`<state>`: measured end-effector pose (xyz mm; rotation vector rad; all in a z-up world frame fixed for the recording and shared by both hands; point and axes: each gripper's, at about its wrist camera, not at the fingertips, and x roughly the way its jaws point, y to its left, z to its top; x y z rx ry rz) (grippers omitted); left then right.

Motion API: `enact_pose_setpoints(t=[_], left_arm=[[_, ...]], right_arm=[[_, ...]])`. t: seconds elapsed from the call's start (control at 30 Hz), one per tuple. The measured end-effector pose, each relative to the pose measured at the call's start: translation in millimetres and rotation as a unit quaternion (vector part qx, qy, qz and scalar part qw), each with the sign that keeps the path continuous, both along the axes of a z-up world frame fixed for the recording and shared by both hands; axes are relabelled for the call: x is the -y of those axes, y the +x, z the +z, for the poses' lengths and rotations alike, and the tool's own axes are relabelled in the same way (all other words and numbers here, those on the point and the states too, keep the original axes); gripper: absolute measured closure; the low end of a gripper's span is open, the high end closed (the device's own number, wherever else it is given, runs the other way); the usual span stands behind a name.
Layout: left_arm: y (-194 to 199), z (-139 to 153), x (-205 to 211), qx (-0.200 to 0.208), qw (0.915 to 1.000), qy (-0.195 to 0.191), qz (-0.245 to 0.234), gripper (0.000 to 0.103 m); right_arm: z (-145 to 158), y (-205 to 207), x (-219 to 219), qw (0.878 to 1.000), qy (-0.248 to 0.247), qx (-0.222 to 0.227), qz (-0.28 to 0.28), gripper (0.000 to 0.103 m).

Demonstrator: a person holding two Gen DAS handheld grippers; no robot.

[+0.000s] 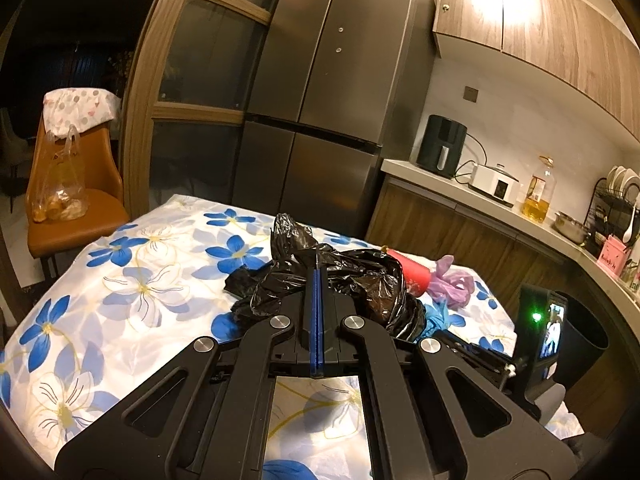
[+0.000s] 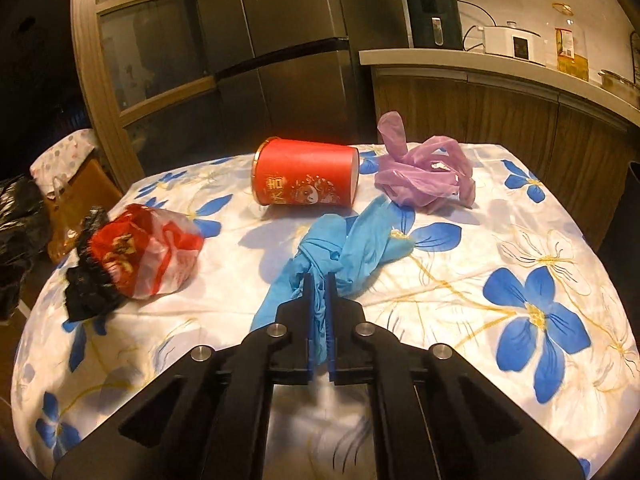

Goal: Collect trash
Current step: 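Grasp the blue glove with the right tool while the left tool holds the black bag, then carry the black bag and blue glove with both tools over the black bin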

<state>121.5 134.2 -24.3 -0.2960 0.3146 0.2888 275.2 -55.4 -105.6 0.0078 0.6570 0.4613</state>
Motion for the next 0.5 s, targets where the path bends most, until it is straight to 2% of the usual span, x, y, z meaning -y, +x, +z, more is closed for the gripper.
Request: enact_pose_setpoints(t=[0.5], left_arm=[[0, 10, 55, 0.007, 0.9987, 0.017, -0.048, 0.103]], right_arm=[[59, -68, 82, 0.995, 0.05, 0.08, -0.027, 0.1]])
